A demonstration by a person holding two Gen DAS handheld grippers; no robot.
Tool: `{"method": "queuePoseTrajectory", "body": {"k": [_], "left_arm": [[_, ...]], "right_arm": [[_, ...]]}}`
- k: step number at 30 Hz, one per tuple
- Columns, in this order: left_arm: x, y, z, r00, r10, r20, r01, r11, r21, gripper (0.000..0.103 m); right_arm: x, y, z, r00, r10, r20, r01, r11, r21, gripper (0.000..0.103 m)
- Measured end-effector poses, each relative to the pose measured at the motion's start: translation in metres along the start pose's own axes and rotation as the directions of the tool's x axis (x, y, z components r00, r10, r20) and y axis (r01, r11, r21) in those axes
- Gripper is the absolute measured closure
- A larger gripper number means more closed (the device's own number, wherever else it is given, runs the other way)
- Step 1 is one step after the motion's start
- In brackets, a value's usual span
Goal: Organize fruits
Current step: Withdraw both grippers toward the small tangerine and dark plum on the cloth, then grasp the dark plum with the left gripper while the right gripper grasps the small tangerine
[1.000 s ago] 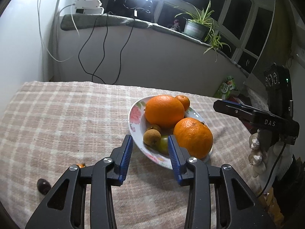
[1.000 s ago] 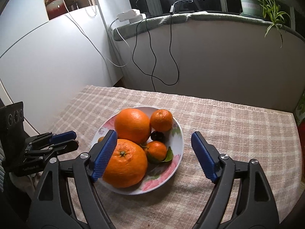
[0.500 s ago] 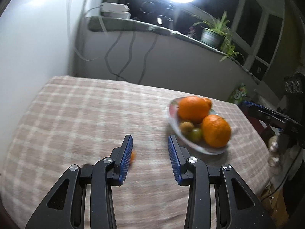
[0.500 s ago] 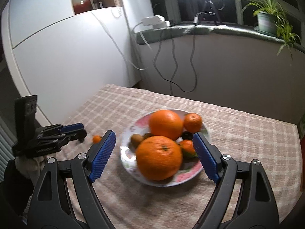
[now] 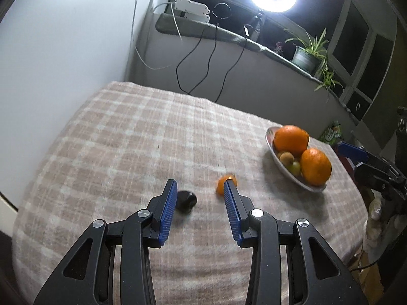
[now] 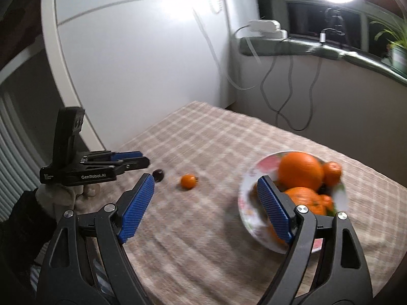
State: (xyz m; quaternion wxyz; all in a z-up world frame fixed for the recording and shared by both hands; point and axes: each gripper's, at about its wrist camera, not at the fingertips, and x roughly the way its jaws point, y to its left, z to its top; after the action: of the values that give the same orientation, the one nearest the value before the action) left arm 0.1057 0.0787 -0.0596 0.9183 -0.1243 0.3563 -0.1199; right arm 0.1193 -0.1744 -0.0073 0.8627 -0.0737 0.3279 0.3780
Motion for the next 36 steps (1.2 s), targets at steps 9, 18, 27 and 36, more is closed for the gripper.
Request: {"method": "queuePoseTrajectory", "body": {"k": [9, 18, 27, 36], "left_arm": [[0.010, 0.002, -0.012, 0.999, 0.007, -0.035, -0.006, 1.000, 0.027, 0.067], [0.023, 0.004, -0.012, 0.997, 0.035, -0.064, -0.032, 0.998, 0.048, 0.067], [0.037, 0.004, -0.014, 0.995, 0.057, -0.087, -0.052, 0.997, 0.059, 0.067], [0.040, 0.005, -0.015, 0.995, 0.066, -0.080, -0.061, 0.996, 0.058, 0.074]], "right_arm": [[0.044, 0.031, -0.009, 0.997, 0.012, -0.082, -0.016, 0.999, -0.044, 0.021], [0.090, 0.026, -0.013, 0.985, 0.009, -0.172, -0.002, 0.999, 0.039, 0.050], [0.122, 0.009, -0.014, 0.976, -0.006, -0.218, 0.033, 0.992, 0.120, 0.055], [0.139, 0.008, -0.009, 0.971, 0.010, -0.238, 0.020, 0.993, 0.120, 0.055]]}}
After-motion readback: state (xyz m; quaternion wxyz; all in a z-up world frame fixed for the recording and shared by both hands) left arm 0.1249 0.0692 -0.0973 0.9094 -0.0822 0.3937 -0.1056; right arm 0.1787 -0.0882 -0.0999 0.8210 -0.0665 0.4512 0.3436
